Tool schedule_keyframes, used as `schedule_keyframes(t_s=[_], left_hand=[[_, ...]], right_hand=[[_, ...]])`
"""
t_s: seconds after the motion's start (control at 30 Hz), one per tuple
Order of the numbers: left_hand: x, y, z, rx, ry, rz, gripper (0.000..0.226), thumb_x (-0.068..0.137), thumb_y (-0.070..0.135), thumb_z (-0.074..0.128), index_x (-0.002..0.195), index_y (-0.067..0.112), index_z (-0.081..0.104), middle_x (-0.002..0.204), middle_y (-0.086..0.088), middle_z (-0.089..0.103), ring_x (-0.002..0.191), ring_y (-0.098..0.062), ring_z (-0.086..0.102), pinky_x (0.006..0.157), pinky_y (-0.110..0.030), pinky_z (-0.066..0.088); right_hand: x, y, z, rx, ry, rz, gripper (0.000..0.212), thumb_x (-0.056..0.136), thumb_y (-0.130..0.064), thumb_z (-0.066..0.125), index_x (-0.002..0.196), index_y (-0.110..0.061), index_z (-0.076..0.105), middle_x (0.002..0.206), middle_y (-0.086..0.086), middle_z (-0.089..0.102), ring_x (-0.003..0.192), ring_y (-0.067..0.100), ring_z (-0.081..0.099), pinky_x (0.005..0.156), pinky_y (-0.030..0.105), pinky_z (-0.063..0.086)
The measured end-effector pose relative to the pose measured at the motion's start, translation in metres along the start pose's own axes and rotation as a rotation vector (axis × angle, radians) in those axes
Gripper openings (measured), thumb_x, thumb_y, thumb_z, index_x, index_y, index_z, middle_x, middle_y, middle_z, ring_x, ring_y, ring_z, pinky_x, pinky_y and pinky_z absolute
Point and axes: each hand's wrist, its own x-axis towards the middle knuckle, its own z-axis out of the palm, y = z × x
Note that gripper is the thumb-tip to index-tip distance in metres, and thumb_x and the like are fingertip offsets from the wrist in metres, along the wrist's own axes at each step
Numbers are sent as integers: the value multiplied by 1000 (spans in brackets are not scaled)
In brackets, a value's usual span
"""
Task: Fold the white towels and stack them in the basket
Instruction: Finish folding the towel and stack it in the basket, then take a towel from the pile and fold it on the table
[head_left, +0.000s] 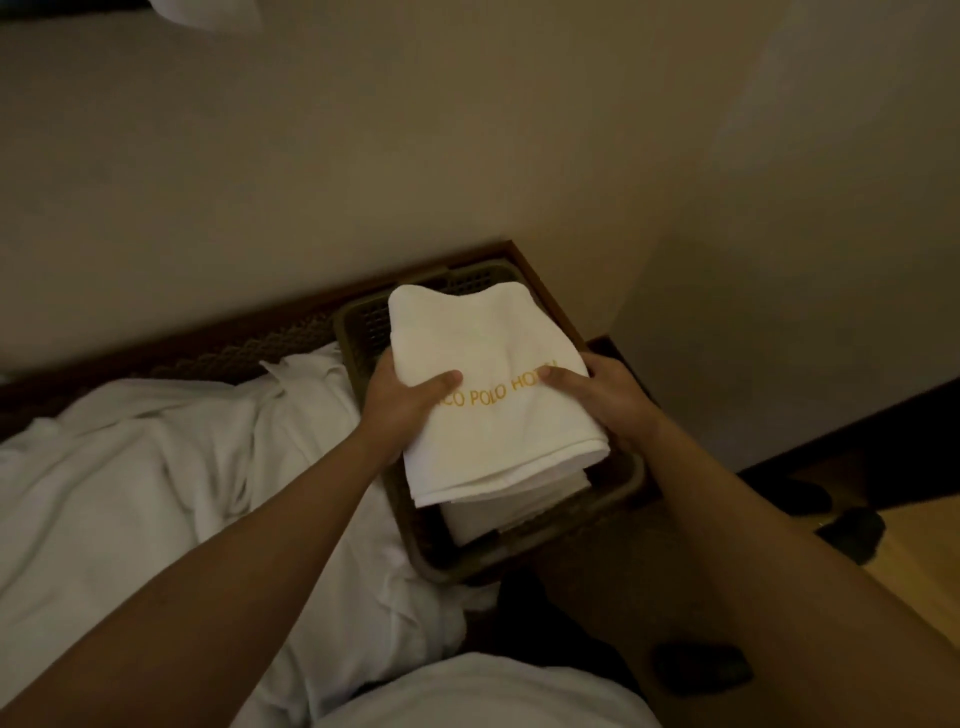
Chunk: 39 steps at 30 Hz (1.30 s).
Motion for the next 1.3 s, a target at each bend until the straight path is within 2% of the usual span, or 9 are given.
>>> schedule_keyframes(t_s=[0.17,0.33,0.4,0.47,0.6,0.77,1.0,1.17,1.3], left_hand=[[13,-7,11,-38,79,-41,72,73,44,88,136,30,53,122,8,69,105,-12,70,85,-36,60],[-7,-95,41,-133,38,-478,90,63,48,92,137,23,48,132,-2,63,114,-23,65,98,-46,55],[-25,-132,49,-64,12,-531,79,61,48,92,128,24,57,129,-4,67,116,-23,66,101,-46,54],[-36,-142,55,23,77,-537,82,62,51,89,131,21,57,126,2,68,116,-20,65,101,-42,53],[-38,-121,66,99,154,-450,60,85,20,80,137,15,49,123,2,62,112,-16,59,93,-29,47],[-45,-125,71,157,187,-509,73,86,22,80,145,12,39,136,-7,58,115,-18,55,97,-30,45],[-58,-90,58,262,174,-419,71,92,23,71,152,16,33,136,0,55,119,-19,58,97,-25,44],[-92,-69,-3,239,345,-353,47,95,29,66,140,28,52,129,13,57,93,0,66,75,-13,50],[-104,-69,-64,261,471,-367,36,96,28,65,131,28,58,131,13,58,93,1,64,80,-17,46]], right_hand=[[47,6,-11,54,17,58,28,86,-32,79,109,-18,73,102,-3,77,91,16,75,74,31,61],[72,101,-15,-123,-182,520,23,100,-26,60,118,-13,64,106,1,69,88,18,66,68,30,52],[70,131,-15,-183,-214,567,34,100,-22,60,131,-6,62,124,7,66,99,21,64,84,35,54],[74,136,-20,-225,-232,506,36,99,-20,62,132,-5,62,129,7,65,108,23,64,97,36,52],[76,125,-36,-300,-271,398,30,98,-24,65,126,-15,65,116,-4,66,103,12,64,91,29,51],[80,140,-21,-538,-249,391,41,99,-22,61,137,-5,56,134,10,61,125,29,57,105,36,46],[56,119,35,-1158,-63,-40,90,86,-16,56,158,-14,2,163,12,0,147,35,11,116,61,16],[46,89,108,-1064,-366,-355,74,87,-18,57,154,-25,25,165,11,3,149,31,9,118,58,12],[37,68,180,-924,-500,-513,60,89,-18,58,146,-24,42,161,9,21,148,28,23,115,55,22]])
